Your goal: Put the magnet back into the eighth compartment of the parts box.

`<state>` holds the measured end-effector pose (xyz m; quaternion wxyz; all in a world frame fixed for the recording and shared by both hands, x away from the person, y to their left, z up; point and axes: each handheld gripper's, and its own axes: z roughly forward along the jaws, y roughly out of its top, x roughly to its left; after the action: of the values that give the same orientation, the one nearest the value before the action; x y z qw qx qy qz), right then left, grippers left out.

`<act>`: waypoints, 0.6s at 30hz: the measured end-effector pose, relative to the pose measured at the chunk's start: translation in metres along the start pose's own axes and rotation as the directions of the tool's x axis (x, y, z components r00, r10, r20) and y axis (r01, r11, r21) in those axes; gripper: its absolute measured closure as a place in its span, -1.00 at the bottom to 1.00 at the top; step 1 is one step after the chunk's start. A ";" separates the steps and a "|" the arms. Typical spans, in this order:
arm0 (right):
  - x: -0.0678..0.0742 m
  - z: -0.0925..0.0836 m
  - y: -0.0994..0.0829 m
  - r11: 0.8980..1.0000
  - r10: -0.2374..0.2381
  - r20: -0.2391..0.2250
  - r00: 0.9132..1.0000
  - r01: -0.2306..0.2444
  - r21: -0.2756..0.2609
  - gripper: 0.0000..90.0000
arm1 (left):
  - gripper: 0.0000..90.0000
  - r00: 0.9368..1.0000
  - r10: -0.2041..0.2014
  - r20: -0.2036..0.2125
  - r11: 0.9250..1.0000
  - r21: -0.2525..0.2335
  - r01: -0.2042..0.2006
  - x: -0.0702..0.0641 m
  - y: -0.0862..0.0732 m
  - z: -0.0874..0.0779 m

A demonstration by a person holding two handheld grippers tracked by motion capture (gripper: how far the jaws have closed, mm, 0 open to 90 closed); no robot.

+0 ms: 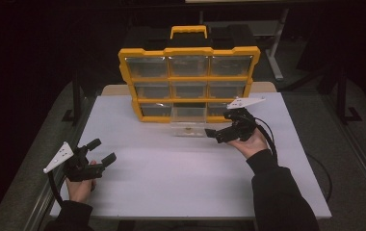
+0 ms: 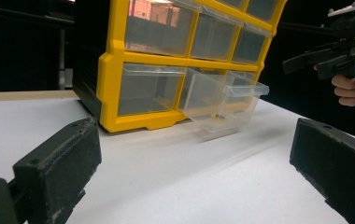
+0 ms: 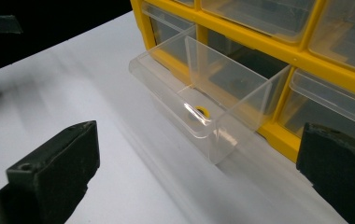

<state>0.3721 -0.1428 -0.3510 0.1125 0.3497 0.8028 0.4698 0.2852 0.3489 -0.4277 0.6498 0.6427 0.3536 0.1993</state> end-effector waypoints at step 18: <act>-0.001 -0.020 -0.025 0.998 0.011 0.014 1.000 -0.011 -0.054 -1.00 | -0.96 1.000 0.000 -0.002 1.000 0.001 0.000 0.000 0.000 0.000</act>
<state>0.3508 -0.1647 -0.3610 0.1249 0.3542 0.7870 0.4895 0.2849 0.3488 -0.4276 0.6491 0.6428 0.3543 0.1996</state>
